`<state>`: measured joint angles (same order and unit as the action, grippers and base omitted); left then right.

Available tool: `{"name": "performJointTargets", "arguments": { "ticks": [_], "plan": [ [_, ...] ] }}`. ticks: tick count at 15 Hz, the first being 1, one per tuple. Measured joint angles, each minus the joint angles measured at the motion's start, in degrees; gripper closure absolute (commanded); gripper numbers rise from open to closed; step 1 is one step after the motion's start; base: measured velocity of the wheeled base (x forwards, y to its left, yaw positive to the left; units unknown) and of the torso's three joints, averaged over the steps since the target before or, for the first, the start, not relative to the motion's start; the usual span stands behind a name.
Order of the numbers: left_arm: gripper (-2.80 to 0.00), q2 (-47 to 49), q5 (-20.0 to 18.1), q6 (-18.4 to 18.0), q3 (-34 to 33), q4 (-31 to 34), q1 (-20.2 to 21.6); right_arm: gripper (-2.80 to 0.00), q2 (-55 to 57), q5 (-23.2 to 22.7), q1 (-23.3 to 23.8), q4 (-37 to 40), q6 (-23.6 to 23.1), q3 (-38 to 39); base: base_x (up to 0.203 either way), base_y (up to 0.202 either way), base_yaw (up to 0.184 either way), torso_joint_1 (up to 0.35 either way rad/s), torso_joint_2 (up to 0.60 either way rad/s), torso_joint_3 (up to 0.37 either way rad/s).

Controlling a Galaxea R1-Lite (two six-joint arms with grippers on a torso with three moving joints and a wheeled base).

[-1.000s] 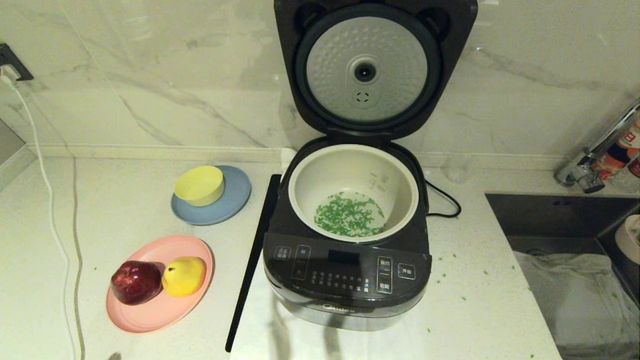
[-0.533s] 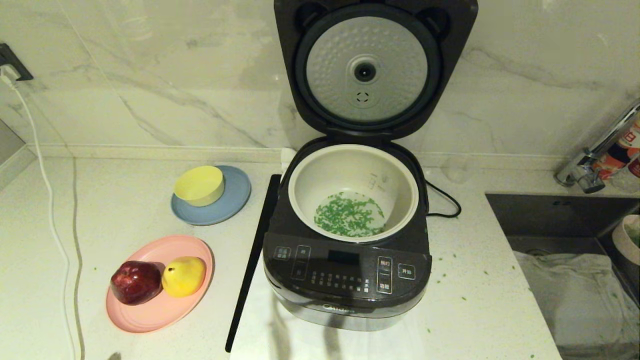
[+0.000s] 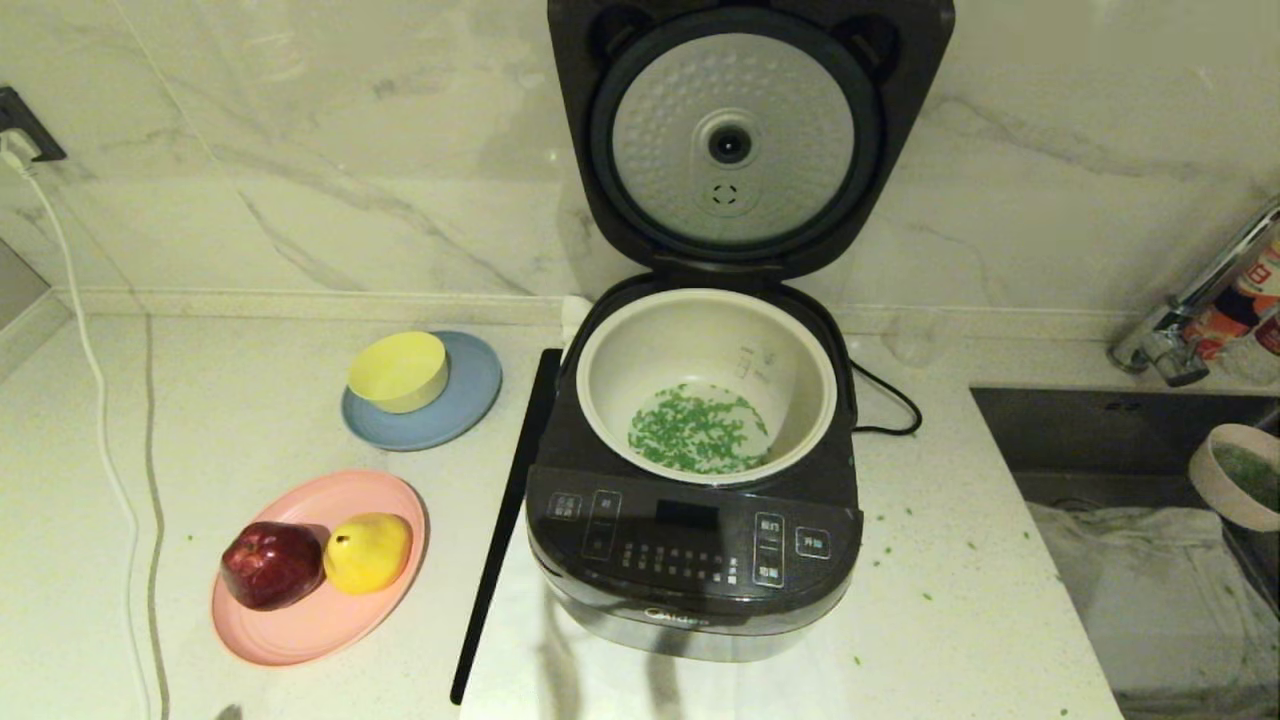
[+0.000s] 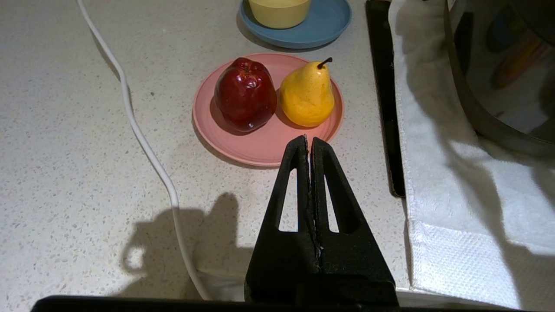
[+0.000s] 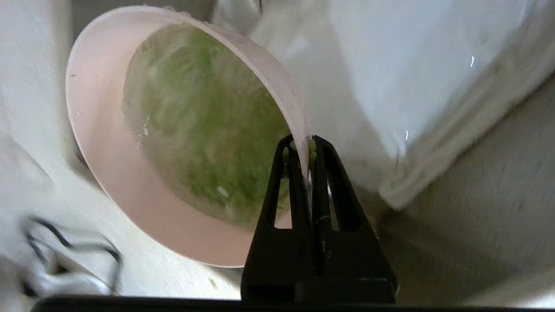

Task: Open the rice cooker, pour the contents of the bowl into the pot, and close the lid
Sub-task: Fill a bowl with water from the tap, then pour the water from the bowl into the rice cooker

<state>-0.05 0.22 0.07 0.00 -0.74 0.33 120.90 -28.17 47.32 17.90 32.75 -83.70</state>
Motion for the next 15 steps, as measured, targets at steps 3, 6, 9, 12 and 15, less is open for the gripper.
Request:
{"name": "performJointTargets", "arguments": {
  "ticks": [3, 6, 9, 12, 15],
  "plan": [
    [0.00, 0.0, 0.0, 0.0, 0.0, 0.0, 0.0, 0.00, -4.5, 2.2, -4.1, 0.1, -2.8, 6.4, 0.000, 0.000, 0.000, 0.000, 0.00, 0.000],
    [0.00, 0.0, 0.0, 0.0, 0.0, 0.0, 0.0, 0.00, -10.7, 2.7, -9.2, 0.4, -3.2, 12.0, 0.000, 0.000, 0.000, 0.000, 0.00, 0.000],
    [0.00, 0.0, 0.0, 0.0, 0.0, 0.0, 0.0, 0.00, -17.7, 2.8, -15.5, 5.1, -3.0, 14.4, 0.000, 0.000, 0.000, 0.000, 0.00, 0.000],
    [0.00, 0.0, 0.0, 0.0, 0.0, 0.0, 0.0, 0.00, -24.0, 2.9, -22.7, 12.0, -3.0, 14.3, 0.000, 0.000, 0.000, 0.000, 0.00, 0.000],
    [0.00, 0.0, 0.0, 0.0, 0.0, 0.0, 0.0, 0.00, -28.8, 5.2, -30.9, 16.8, -2.8, 13.0, 0.000, 0.000, 0.000, 0.000, 0.00, 0.000]
  ]
}}
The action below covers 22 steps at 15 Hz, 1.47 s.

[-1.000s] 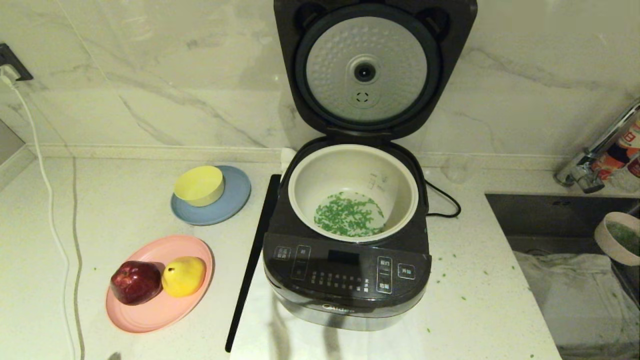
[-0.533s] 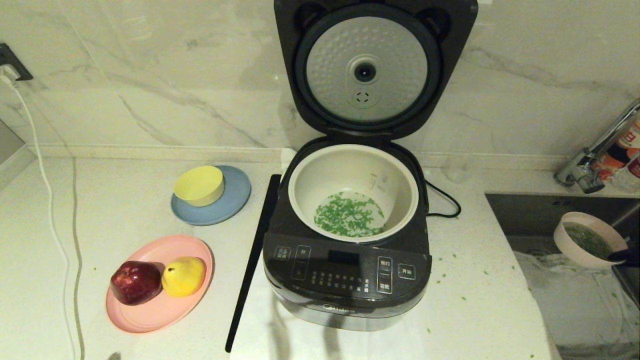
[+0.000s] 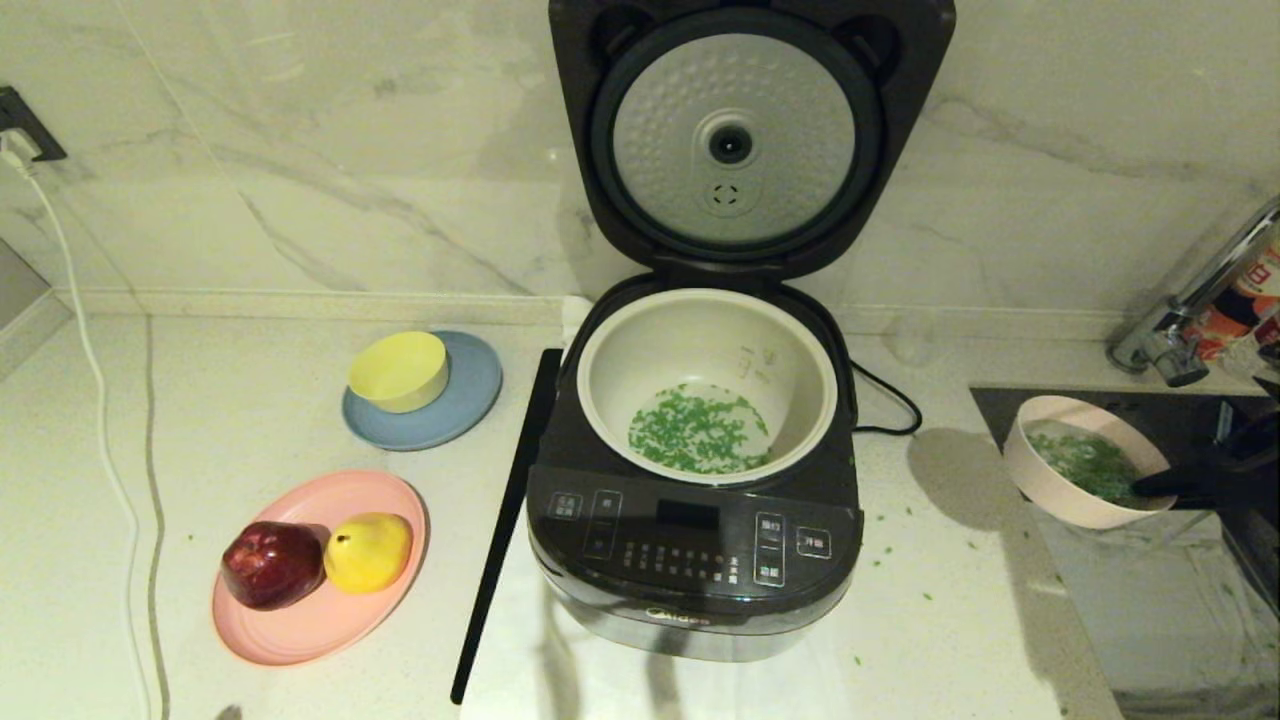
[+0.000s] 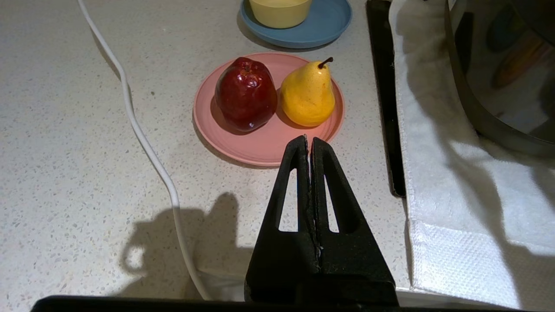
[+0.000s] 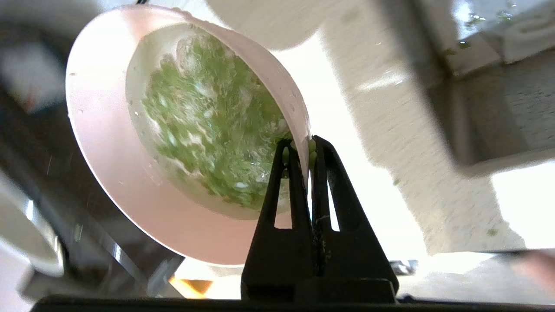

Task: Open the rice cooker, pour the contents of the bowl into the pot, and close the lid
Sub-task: Pour the water from the bowl into the rice cooker

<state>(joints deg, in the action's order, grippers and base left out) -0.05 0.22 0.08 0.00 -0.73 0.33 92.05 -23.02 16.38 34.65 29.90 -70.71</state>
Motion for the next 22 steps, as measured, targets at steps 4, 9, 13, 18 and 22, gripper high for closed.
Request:
{"name": "performJointTargets", "arguments": {
  "ticks": [4, 9, 13, 18, 22],
  "plan": [
    [0.00, 0.0, 0.0, 0.0, 0.0, 0.0, 0.0, 0.00, -2.8, 4.1, -10.8, 7.6, 1.9, -9.0, 0.000, 0.000, 0.000, 0.000, 0.00, 0.000],
    [0.00, 0.0, 0.0, 0.0, 0.0, 0.0, 0.0, 0.00, -2.1, 11.2, -25.0, 12.5, 5.6, -18.8, 0.000, 0.000, 0.000, 0.000, 0.00, 0.000],
    [0.00, 0.0, 0.0, 0.0, 0.0, 0.0, 0.0, 0.00, -0.2, 16.1, -33.2, 13.8, 7.1, -25.3, 0.000, 0.000, 0.000, 0.000, 0.00, 0.000],
    [0.00, 0.0, 0.0, 0.0, 0.0, 0.0, 0.0, 0.00, 3.1, 21.4, -41.2, 15.2, 7.4, -32.1, 0.000, 0.000, 0.000, 0.000, 0.00, 0.000],
    [0.00, 0.0, 0.0, 0.1, 0.0, 0.0, 0.0, 0.00, 5.8, 24.6, -46.2, 15.2, 9.2, -35.2, 0.000, 0.000, 0.000, 0.000, 0.00, 0.000]
  ]
}}
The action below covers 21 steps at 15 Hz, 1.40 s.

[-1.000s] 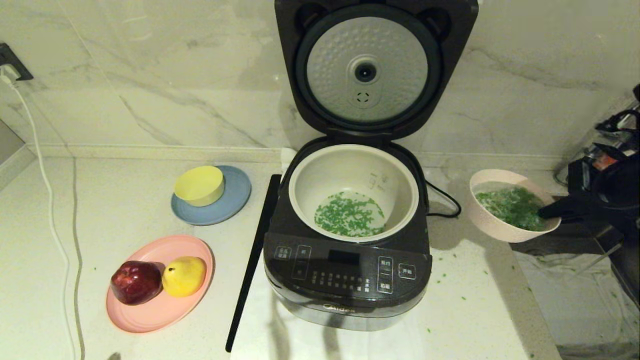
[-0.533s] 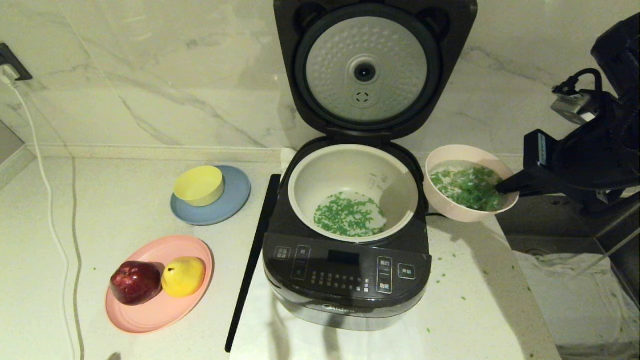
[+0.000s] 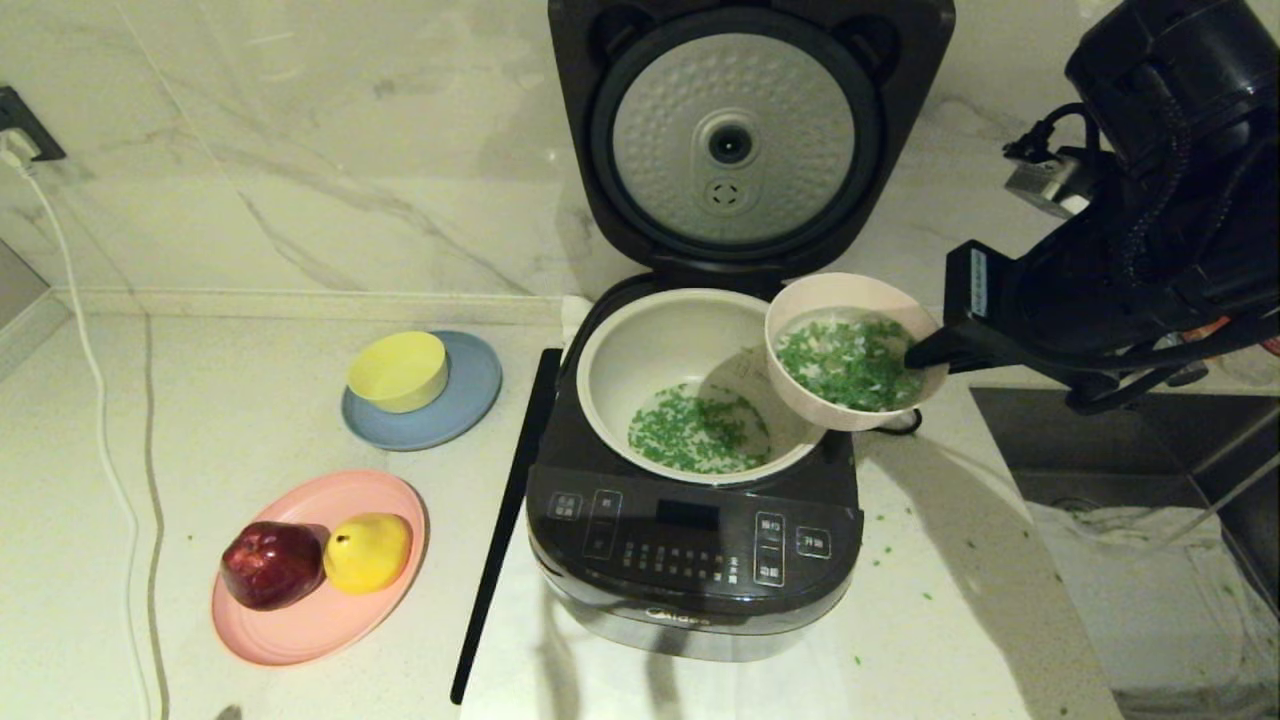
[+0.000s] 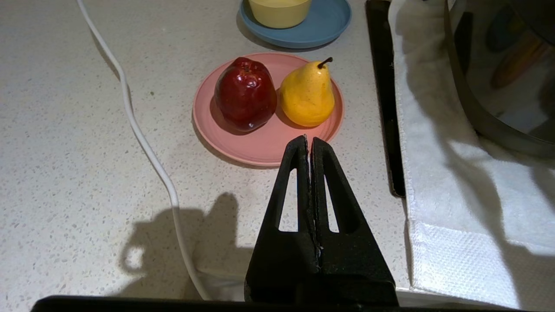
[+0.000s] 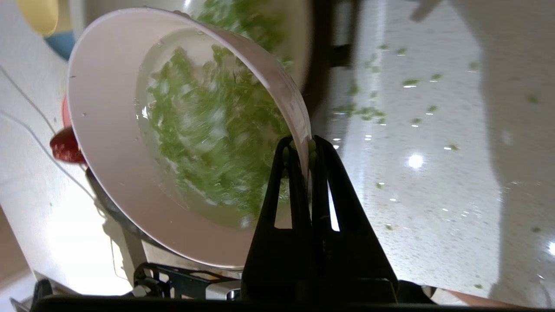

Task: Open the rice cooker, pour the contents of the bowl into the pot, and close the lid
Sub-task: Pour the water from the bowl into the rice cooker

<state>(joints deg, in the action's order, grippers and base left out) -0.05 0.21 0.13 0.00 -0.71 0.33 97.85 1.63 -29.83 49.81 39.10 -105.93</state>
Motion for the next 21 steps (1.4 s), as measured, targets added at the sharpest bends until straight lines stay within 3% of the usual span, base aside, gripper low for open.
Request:
{"name": "performJointTargets", "arguments": {
  "ticks": [7, 13, 21],
  "plan": [
    [0.00, 0.0, 0.0, 0.0, 0.0, 0.0, 0.0, 0.00, 4.9, 3.3, -6.3, -1.7, 0.2, -4.4, 0.000, 0.000, 0.000, 0.000, 0.00, 0.000],
    [0.00, 0.0, 0.0, 0.0, 0.0, 0.0, 0.0, 0.00, 8.3, 5.4, -8.5, -4.9, 2.1, -4.6, 0.000, 0.000, 0.000, 0.000, 0.00, 0.000],
    [0.00, 0.0, 0.0, 0.0, 0.0, 0.0, 0.0, 0.00, 12.9, 15.0, -11.4, -12.3, 1.7, -4.5, 0.000, 0.000, 0.000, 0.000, 0.00, 0.000]
  ]
}}
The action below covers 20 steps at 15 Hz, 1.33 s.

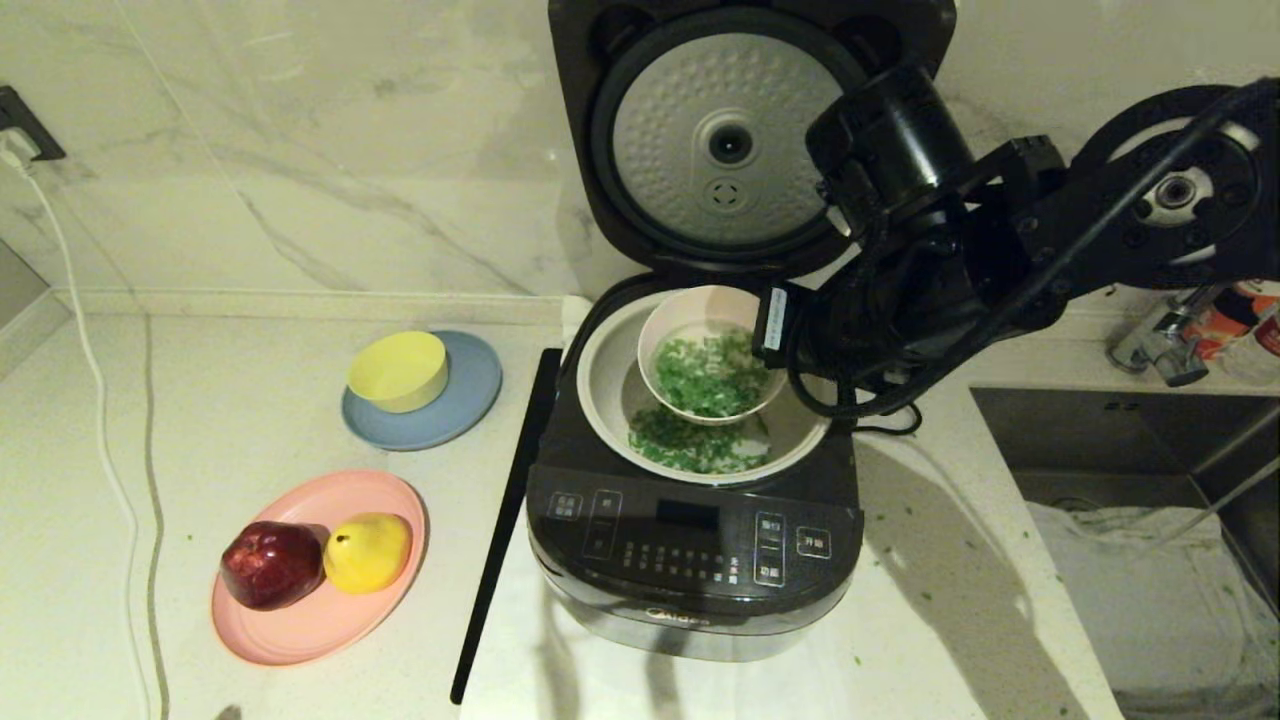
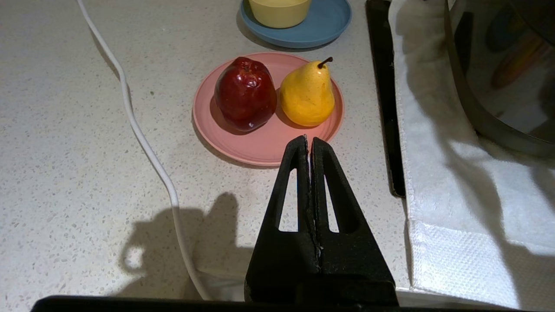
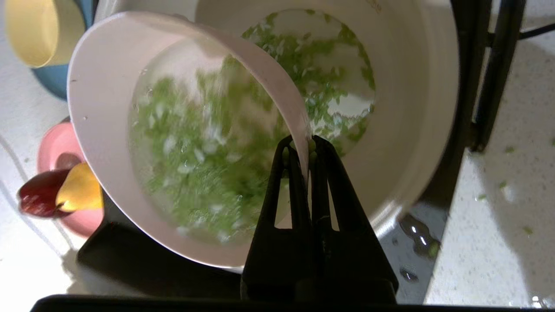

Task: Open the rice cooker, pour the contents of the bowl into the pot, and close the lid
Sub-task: Pour the water from the bowl into the rice cooker

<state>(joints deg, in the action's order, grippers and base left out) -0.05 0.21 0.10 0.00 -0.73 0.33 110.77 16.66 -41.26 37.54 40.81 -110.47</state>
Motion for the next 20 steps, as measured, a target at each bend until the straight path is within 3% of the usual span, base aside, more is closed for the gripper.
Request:
{"name": "performJointTargets", "arguments": {
  "ticks": [3, 12, 17, 20],
  "plan": [
    [0.00, 0.0, 0.0, 0.0, 0.0, 0.0, 0.0, 0.00, 1.1, 3.3, -0.8, -1.3, -0.4, 0.0, 0.000, 0.000, 0.000, 0.000, 0.00, 0.000],
    [0.00, 0.0, 0.0, 0.0, 0.0, 0.0, 0.0, 0.00, 3.4, 21.5, -4.0, -5.7, -8.5, 0.8, 0.000, 0.000, 0.000, 0.000, 0.00, 0.000],
    [0.00, 0.0, 0.0, 0.0, 0.0, 0.0, 0.0, 0.00, 2.7, 27.1, -5.9, -17.1, -15.1, 6.5, 0.000, 0.000, 0.000, 0.000, 0.00, 0.000],
    [0.00, 0.0, 0.0, 0.0, 0.0, 0.0, 0.0, 0.00, 1.5, 28.7, -6.4, -29.4, -22.1, 14.0, 0.000, 0.000, 0.000, 0.000, 0.00, 0.000]
  ]
}}
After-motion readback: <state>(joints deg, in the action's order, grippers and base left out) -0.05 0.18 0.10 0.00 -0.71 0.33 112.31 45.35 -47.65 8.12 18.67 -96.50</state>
